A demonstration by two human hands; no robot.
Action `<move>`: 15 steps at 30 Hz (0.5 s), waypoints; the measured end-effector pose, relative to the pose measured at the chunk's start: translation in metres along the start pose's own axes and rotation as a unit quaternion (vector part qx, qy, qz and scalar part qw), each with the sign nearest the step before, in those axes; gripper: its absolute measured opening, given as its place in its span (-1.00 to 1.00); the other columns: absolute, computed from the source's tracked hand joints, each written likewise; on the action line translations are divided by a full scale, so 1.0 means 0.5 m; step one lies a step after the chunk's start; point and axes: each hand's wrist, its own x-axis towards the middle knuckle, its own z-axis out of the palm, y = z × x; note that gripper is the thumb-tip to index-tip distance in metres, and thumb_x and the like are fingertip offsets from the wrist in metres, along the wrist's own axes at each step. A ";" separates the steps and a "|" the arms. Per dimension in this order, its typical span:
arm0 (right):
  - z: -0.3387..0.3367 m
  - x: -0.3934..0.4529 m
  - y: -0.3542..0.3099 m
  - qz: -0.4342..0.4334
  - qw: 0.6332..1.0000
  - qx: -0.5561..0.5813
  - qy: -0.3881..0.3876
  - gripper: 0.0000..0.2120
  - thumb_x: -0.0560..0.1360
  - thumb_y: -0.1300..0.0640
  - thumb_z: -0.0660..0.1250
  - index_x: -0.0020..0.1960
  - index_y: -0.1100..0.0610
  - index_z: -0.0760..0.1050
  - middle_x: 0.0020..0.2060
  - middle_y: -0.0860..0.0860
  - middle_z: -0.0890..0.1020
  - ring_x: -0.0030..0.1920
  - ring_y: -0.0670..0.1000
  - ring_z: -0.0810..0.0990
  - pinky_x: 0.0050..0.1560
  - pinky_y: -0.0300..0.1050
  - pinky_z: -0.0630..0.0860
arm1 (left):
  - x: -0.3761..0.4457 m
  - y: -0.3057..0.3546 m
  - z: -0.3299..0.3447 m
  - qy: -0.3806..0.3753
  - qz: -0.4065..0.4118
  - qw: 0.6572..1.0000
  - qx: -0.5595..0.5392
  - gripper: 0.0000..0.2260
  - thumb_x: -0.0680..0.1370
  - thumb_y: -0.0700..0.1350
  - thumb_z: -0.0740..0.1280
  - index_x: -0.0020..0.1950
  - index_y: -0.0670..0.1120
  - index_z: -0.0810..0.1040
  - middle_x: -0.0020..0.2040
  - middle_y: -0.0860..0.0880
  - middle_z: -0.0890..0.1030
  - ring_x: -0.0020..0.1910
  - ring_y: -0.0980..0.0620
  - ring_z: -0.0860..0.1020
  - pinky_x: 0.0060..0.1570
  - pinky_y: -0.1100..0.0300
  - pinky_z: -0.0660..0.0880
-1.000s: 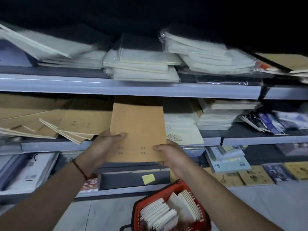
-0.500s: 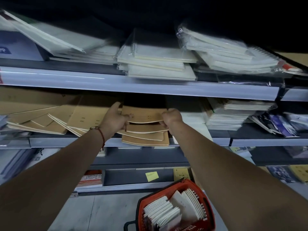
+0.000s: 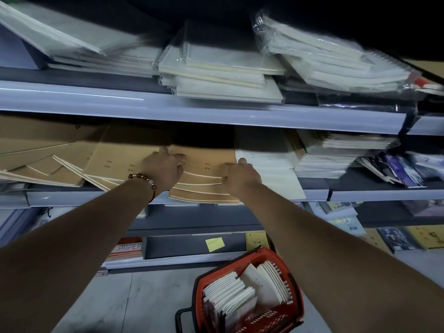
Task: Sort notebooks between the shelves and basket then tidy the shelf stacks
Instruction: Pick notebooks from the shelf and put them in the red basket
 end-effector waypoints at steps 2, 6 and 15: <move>0.001 -0.005 0.011 -0.030 0.999 0.003 0.013 -0.57 0.58 0.11 0.15 0.44 -0.07 0.39 0.20 0.12 0.37 0.21 0.15 0.41 -0.03 -0.02 0.47 | -0.007 0.006 -0.005 0.017 -0.006 0.999 0.039 -0.60 0.64 0.09 0.12 0.47 0.08 0.38 0.23 -0.19 0.39 0.15 -0.20 0.48 -0.03 0.01 0.50; 0.023 -0.054 0.049 -0.114 0.984 0.037 0.128 -0.63 0.58 0.07 0.21 0.38 0.02 0.45 0.16 0.11 0.45 0.17 0.13 0.45 0.07 -0.01 0.47 | -0.055 0.050 0.005 0.164 0.103 0.980 0.050 -0.71 0.56 -0.02 0.23 0.20 -0.07 0.59 0.06 -0.17 0.44 0.02 -0.20 0.48 -0.11 -0.04 0.52; 0.286 -0.257 0.239 -0.125 0.991 0.022 -0.038 -0.66 0.58 0.02 0.23 0.32 0.03 0.51 0.24 0.07 0.54 0.21 0.14 0.51 0.23 0.04 0.43 | -0.244 0.193 0.298 -0.010 0.262 0.963 -0.067 -0.73 0.54 0.00 0.23 0.13 -0.01 0.64 -0.03 -0.04 0.61 -0.12 -0.09 0.60 -0.23 0.06 0.59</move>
